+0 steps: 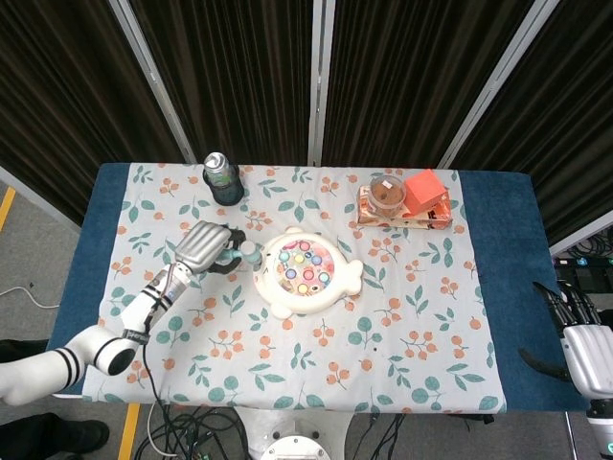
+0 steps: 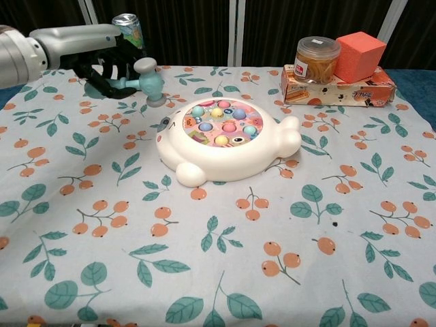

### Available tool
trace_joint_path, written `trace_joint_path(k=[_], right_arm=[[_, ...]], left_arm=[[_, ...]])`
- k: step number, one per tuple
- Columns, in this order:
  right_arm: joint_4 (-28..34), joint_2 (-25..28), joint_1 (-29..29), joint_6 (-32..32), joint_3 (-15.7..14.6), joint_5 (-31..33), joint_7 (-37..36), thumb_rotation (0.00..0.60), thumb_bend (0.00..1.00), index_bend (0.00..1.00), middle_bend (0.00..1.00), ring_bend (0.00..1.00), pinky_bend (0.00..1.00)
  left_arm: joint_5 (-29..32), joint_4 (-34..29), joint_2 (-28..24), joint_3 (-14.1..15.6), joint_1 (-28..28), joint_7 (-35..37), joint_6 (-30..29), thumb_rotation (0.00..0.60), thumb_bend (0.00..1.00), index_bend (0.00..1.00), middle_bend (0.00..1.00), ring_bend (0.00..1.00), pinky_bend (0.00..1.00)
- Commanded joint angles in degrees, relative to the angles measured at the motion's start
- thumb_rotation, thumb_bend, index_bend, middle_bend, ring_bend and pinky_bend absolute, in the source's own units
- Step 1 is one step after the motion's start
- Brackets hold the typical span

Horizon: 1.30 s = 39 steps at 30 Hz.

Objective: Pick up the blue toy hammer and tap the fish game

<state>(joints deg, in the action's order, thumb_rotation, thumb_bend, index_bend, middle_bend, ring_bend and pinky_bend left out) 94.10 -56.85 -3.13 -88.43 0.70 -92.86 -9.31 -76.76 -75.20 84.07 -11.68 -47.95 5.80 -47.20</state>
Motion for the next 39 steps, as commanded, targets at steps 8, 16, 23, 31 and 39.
trace_joint_path(k=[8,16,23,31,39], right_arm=[[-0.2,-0.1,-0.7,1.3,0.1,0.3,-0.3,0.600,0.05,0.05,0.19,0.00,0.07],[-0.9,-0.2,-0.8,1.8,0.2,0.8,-1.2,0.600,0.05,0.05,0.19,0.00,0.07],[-1.3,-0.5,-0.9,2.0,0.3,0.9,-1.6,0.600,0.05,0.05,0.19,0.00,0.07],[-1.3,-0.4,-0.8,1.8,0.3,0.9,-1.6,0.600,0.05,0.05,0.19,0.00,0.07],[-1.4,-0.6,-0.8,1.8,0.4,0.9,-1.7,0.600,0.05,0.05,0.19,0.00,0.07]], left_arm=[[3.8,4.3,4.4,-2.7,-8.5,-4.5,8.5,0.600,0.64,0.67,0.61,0.52,0.60],[8.6,6.3,5.6,-3.4,-11.3,-7.1,11.6,0.600,0.64,0.68,0.61,0.52,0.60],[10.8,6.2,5.4,-2.3,-12.2,-9.1,12.9,0.600,0.64,0.68,0.61,0.52,0.60],[13.1,5.3,4.6,-2.2,-12.3,-10.3,12.1,0.600,0.64,0.68,0.61,0.52,0.60],[13.8,2.0,1.9,-2.2,-11.9,-10.0,11.5,0.600,0.64,0.68,0.61,0.52,0.60]])
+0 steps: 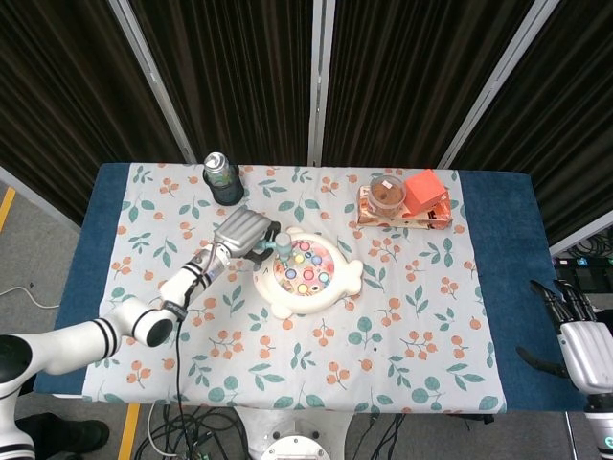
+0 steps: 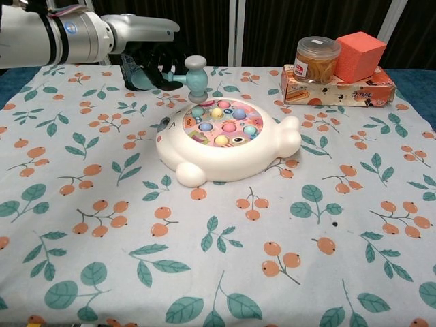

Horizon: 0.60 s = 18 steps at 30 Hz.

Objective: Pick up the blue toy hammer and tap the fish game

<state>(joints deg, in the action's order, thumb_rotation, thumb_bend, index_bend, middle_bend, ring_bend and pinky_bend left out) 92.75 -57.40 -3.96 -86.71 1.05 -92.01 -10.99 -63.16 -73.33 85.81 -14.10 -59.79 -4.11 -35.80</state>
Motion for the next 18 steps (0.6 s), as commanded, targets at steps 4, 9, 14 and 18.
trace_joint_path(k=[4,9,14,18], right_arm=[[-0.1,0.0,-0.1,0.3,0.0,0.2,-0.1,0.600,0.05,0.05,0.19,0.00,0.07],[-0.1,-0.1,-0.1,0.5,0.0,0.3,-0.1,0.600,0.05,0.05,0.19,0.00,0.07],[-0.2,0.0,0.0,0.1,0.1,0.3,-0.2,0.600,0.05,0.05,0.19,0.00,0.07],[-0.3,0.0,0.1,-0.2,0.1,0.1,-0.5,0.600,0.05,0.05,0.19,0.00,0.07]], left_arm=[[0.8,2.1,1.8,1.3,-0.7,-0.7,1.0,0.600,0.64,0.68,0.61,0.52,0.60],[1.2,3.8,3.4,2.2,-1.3,-1.6,1.7,0.600,0.65,0.68,0.61,0.52,0.60],[1.0,1.4,1.4,1.5,-0.5,-1.1,-0.5,0.600,0.65,0.68,0.61,0.52,0.60],[0.4,-2.1,-1.4,1.1,1.3,0.2,-3.1,0.600,0.65,0.68,0.61,0.52,0.60]])
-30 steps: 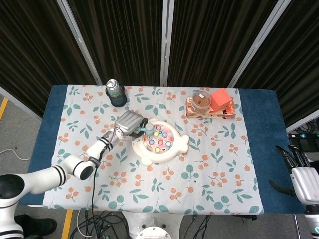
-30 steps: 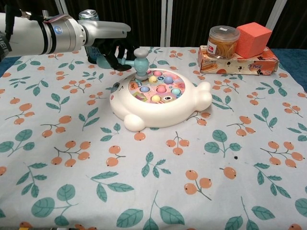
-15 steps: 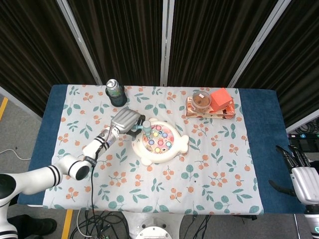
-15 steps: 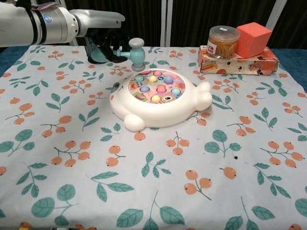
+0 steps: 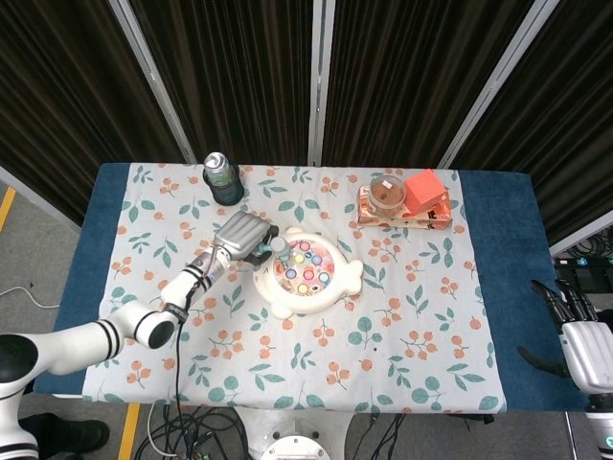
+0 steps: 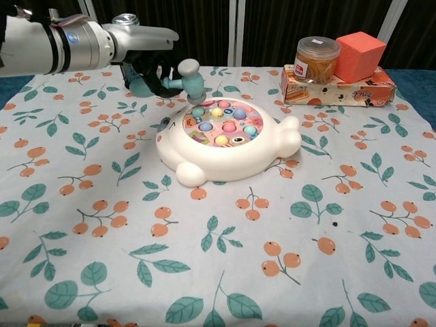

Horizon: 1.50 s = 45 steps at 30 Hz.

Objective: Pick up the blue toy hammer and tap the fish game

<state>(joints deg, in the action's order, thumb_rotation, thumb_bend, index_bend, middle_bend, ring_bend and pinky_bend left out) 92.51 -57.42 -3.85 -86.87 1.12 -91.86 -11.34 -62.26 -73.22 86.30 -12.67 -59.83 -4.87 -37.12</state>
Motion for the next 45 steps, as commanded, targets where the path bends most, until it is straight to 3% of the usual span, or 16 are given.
trace_joint_path(k=[1,8,16,35,45], right_arm=[[-0.2,0.0,0.0,0.0,0.0,-0.1,-0.2,0.600,0.05,0.05,0.19,0.00,0.07],[-0.6,-0.2,-0.3,0.3,0.0,-0.3,-0.8,0.600,0.05,0.05,0.19,0.00,0.07],[-0.9,-0.4,-0.6,0.9,-0.1,-0.3,-1.2,0.600,0.05,0.05,0.19,0.00,0.07],[-0.9,-0.6,-0.4,0.8,-0.2,0.0,-1.3,0.600,0.05,0.05,0.19,0.00,0.07],[-0.8,-0.6,-0.3,0.6,-0.3,-0.1,-1.2,0.600,0.05,0.05,0.19,0.00,0.06]], left_arm=[[-0.7,-2.9,-2.5,-0.2,1.9,1.3,-2.3,0.600,0.65,0.68,0.61,0.52,0.60],[-2.1,-5.9,-5.0,2.7,6.6,4.5,-4.5,0.600,0.64,0.68,0.61,0.52,0.60],[-3.8,-1.8,-2.2,6.3,11.1,9.6,-4.5,0.600,0.64,0.66,0.58,0.49,0.56],[-7.2,4.5,1.4,7.5,13.5,12.1,-3.9,0.600,0.53,0.51,0.43,0.34,0.46],[-7.1,4.7,1.4,7.6,13.9,10.7,-3.3,0.600,0.39,0.42,0.36,0.29,0.44]])
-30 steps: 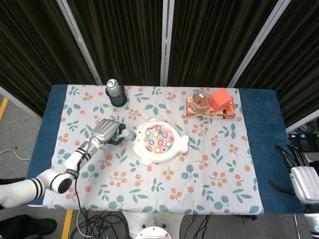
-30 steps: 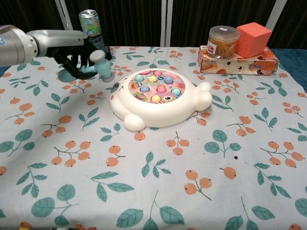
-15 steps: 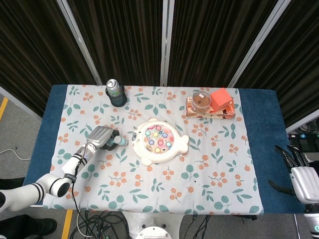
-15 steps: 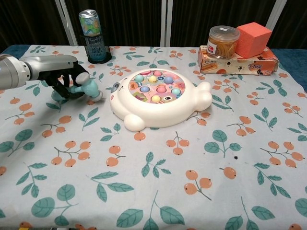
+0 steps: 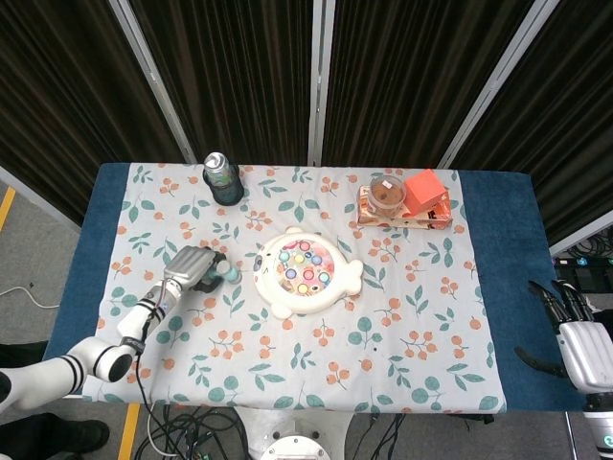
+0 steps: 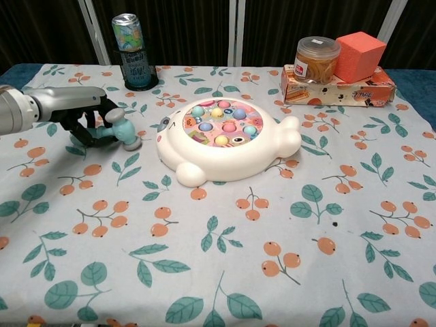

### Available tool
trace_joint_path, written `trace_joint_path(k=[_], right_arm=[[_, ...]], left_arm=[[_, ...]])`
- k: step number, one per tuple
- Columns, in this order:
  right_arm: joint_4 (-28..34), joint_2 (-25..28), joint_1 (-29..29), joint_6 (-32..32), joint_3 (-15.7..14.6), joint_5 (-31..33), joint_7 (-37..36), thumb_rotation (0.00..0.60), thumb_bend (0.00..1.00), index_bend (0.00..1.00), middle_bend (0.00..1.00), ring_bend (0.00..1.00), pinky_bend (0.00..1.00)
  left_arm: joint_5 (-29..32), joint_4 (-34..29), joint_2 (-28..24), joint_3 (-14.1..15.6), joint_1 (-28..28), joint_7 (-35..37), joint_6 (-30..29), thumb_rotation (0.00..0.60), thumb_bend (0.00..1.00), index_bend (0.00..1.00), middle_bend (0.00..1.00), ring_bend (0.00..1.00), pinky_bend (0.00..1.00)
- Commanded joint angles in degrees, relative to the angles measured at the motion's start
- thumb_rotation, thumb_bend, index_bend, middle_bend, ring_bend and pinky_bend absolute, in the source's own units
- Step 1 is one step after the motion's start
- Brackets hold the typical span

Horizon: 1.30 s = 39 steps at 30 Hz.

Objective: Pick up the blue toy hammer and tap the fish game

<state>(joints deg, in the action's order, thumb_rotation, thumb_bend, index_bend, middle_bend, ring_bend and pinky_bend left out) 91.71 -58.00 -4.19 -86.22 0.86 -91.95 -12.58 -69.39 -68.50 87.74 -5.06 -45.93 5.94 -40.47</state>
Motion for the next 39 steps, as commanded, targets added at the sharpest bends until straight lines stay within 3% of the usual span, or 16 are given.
trace_joint_path(k=[1,7,12,16,20,27,32,39], right_arm=[[0.0,0.0,0.0,-0.1,0.0,0.0,0.0,0.600,0.05,0.05,0.19,0.00,0.06],[0.1,0.1,0.1,-0.2,0.0,-0.1,0.1,0.600,0.05,0.05,0.19,0.00,0.06],[0.2,0.2,0.2,-0.5,0.0,-0.2,0.1,0.600,0.05,0.05,0.19,0.00,0.06],[0.2,0.3,0.3,-0.6,0.0,-0.2,0.0,0.600,0.05,0.05,0.19,0.00,0.06],[0.2,0.6,0.2,-0.7,0.2,-0.2,0.0,0.600,0.05,0.05,0.19,0.00,0.06],[-0.6,1.6,-0.7,0.6,0.3,-0.2,-1.5,0.600,0.05,0.05,0.19,0.00,0.06],[-2.6,1.0,-1.0,0.0,0.8,-0.3,-3.0,0.600,0.05,0.05,0.17,0.00,0.06],[-4.0,-0.7,-0.7,-2.1,1.2,-1.2,-1.9,0.600,0.05,0.04,0.15,0.00,0.05]], left_arm=[[0.0,-0.1,-0.1,-0.1,0.1,-0.3,0.1,0.600,0.38,0.42,0.36,0.29,0.44],[-0.3,-1.0,-0.5,-0.1,0.5,-0.8,-0.2,0.600,0.31,0.38,0.33,0.27,0.43],[-0.6,-2.5,-1.5,-0.8,1.0,-0.3,-1.5,0.600,0.25,0.23,0.23,0.17,0.41],[-1.7,-4.9,-3.6,-1.5,2.6,0.5,-5.0,0.600,0.24,0.16,0.16,0.09,0.26],[-2.9,-9.0,-7.4,-2.4,5.6,0.7,-11.6,0.600,0.23,0.15,0.14,0.06,0.15],[-1.3,-15.7,-14.8,-2.8,15.1,-4.5,-27.1,0.600,0.21,0.18,0.16,0.06,0.14],[-2.3,-18.8,-17.9,-0.1,23.1,-11.5,-38.6,0.600,0.20,0.19,0.16,0.06,0.09],[-5.4,-24.0,-20.9,4.4,32.7,-13.0,-48.5,0.600,0.20,0.19,0.16,0.06,0.09]])
